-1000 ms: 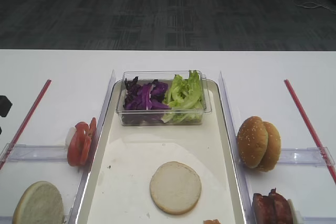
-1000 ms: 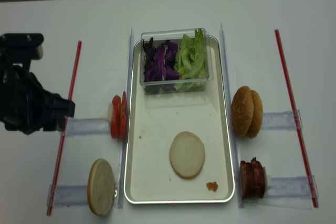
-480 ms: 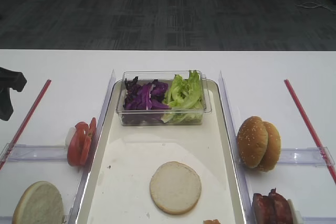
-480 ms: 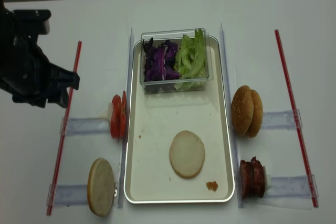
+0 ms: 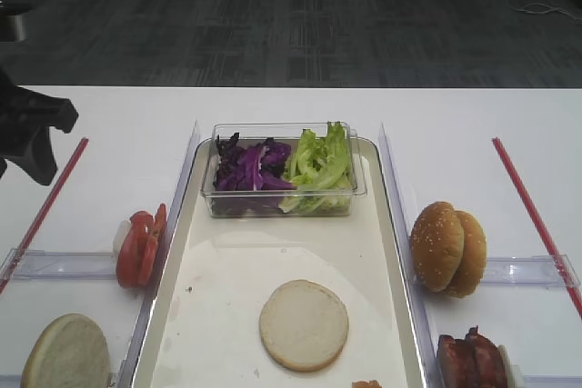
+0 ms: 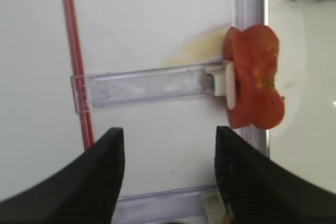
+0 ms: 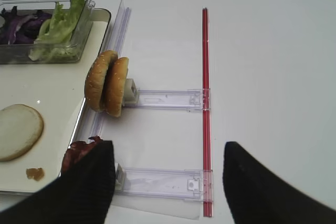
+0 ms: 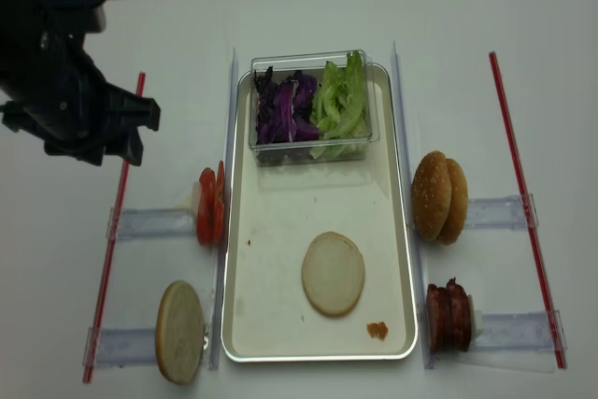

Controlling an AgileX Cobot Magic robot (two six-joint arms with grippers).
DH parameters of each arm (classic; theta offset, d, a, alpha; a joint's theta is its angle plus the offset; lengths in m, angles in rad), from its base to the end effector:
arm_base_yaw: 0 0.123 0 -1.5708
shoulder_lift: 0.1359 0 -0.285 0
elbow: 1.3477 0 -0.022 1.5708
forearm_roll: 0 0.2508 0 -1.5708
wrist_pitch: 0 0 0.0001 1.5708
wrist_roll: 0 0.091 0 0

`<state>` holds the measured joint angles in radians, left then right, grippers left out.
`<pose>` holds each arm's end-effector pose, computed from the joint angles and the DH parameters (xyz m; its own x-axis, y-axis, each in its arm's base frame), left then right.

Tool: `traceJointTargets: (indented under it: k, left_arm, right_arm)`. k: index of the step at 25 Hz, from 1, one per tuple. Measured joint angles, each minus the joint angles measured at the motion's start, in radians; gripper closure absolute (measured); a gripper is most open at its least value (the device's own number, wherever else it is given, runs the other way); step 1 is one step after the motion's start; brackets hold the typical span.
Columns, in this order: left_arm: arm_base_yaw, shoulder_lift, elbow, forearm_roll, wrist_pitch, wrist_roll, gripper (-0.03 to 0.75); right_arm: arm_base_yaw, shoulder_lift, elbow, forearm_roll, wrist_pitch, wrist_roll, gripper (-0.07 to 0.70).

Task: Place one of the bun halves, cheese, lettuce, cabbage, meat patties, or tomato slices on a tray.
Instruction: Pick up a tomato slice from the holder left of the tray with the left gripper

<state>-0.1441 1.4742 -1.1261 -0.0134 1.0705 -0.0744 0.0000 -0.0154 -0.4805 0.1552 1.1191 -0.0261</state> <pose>0.2776 -0.0414 0.2759 -0.9701 0.0592 -0.2355 0.0683 0.9972 -0.0305 -0.0080 0.0127 0.2680 -0.5112 0.0417 -0.8585 -0.0985 0.9894 0.1067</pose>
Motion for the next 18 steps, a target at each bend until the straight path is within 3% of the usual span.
traceJointTargets:
  k: [11,18]
  left_arm:
    - [-0.247,0.146,-0.170,0.026,0.016,-0.158,0.316]
    - [-0.329,0.247,-0.274,0.099,0.076,-0.276,0.326]
  right_arm:
    - [0.000,0.000,0.000,0.000,0.000,0.000,0.178]
    - [0.000,0.000,0.000,0.000,0.000,-0.002,0.178]
